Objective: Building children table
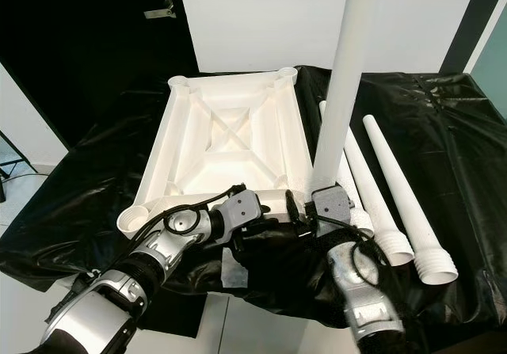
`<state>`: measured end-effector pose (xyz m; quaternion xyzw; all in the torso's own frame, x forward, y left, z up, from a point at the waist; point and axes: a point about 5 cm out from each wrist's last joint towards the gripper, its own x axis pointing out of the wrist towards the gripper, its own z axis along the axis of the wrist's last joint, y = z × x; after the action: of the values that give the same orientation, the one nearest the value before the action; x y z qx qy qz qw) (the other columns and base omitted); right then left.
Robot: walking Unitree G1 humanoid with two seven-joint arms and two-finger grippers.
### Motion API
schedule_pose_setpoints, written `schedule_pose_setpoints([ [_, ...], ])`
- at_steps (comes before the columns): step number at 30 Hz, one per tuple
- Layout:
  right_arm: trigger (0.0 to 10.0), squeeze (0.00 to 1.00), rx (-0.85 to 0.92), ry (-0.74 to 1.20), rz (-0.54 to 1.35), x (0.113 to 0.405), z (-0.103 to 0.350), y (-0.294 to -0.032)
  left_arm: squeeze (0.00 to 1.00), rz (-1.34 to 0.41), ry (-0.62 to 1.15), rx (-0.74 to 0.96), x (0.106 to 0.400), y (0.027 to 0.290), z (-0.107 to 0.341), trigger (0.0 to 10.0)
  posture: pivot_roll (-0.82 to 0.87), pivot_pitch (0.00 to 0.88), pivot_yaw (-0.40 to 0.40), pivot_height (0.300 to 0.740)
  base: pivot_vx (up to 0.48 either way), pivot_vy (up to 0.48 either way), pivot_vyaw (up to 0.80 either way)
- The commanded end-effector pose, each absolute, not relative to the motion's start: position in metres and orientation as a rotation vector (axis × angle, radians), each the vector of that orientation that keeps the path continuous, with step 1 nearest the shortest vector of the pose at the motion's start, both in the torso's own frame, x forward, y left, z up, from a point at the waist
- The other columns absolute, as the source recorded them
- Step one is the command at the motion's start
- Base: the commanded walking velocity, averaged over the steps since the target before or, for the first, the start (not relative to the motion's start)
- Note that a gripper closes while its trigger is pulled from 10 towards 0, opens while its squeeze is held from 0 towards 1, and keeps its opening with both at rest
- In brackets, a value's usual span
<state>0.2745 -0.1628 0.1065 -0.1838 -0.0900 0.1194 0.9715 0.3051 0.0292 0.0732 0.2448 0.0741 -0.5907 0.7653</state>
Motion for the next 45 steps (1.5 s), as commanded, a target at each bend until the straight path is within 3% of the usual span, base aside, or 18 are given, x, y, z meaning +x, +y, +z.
schedule_pose_setpoints([
  [1,10.0,0.0,-0.392,-0.189,0.303,0.276,0.108,-0.161,0.0,-1.411,0.436,0.559,0.276,0.041,0.027,10.0,-0.07,0.0,0.047,0.74,0.0,0.0,0.0],
  [2,10.0,0.0,-0.392,-0.189,0.303,0.276,0.108,-0.161,0.0,-1.411,0.436,0.559,0.276,0.041,0.027,10.0,-0.07,0.0,0.047,0.74,0.0,0.0,0.0],
  [3,3.5,0.0,-0.394,-0.179,0.335,0.278,0.11,-0.164,0.0,-1.412,0.438,0.56,0.276,0.042,0.027,10.0,-0.07,0.0,0.049,0.74,0.0,0.0,0.0],
  [4,3.5,0.0,-0.395,-0.172,0.359,0.279,0.111,-0.167,0.0,-1.414,0.439,0.561,0.276,0.042,0.026,10.0,-0.07,0.0,0.049,0.74,0.0,0.0,0.0],
  [5,0.0,0.0,-0.389,-0.16,0.4,0.28,0.111,-0.167,0.0,-1.414,0.44,0.562,0.276,0.043,0.026,10.0,-0.07,0.0,0.049,0.74,0.0,0.0,0.0],
  [21,0.0,0.0,-0.307,-0.064,0.484,0.267,0.086,-0.148,0.0,-1.409,0.447,0.56,0.275,0.046,0.024,10.0,-0.05,0.0,0.048,0.74,0.0,0.0,0.0],
  [25,0.0,0.0,-0.27,-0.109,0.076,0.272,0.086,-0.161,0.0,-1.41,0.448,0.561,0.274,0.046,0.024,10.0,-0.05,0.0,0.054,0.74,0.0,0.0,0.0],
  [27,0.0,0.0,-0.27,-0.109,0.076,0.272,0.086,-0.161,0.0,-1.41,0.448,0.561,0.274,0.046,0.024,10.0,-0.05,0.0,0.054,0.74,0.0,0.0,0.0],
  [28,0.0,0.0,-0.252,-0.107,-0.057,0.272,0.086,-0.166,0.0,-1.414,0.447,0.56,0.274,0.046,0.024,10.0,-0.06,0.0,0.056,0.74,0.0,0.0,0.0],
  [30,0.0,0.0,-0.219,-0.08,-0.15,0.272,0.083,-0.17,0.0,-1.415,0.446,0.561,0.274,0.045,0.024,10.0,-0.06,0.0,0.056,0.74,0.0,0.0,0.0],
  [45,0.0,0.0,-0.158,-0.039,-0.251,0.268,0.075,-0.16,0.0,-1.41,0.446,0.56,0.275,0.044,0.024,10.0,-0.05,0.0,0.048,0.74,0.0,0.0,0.0],
])
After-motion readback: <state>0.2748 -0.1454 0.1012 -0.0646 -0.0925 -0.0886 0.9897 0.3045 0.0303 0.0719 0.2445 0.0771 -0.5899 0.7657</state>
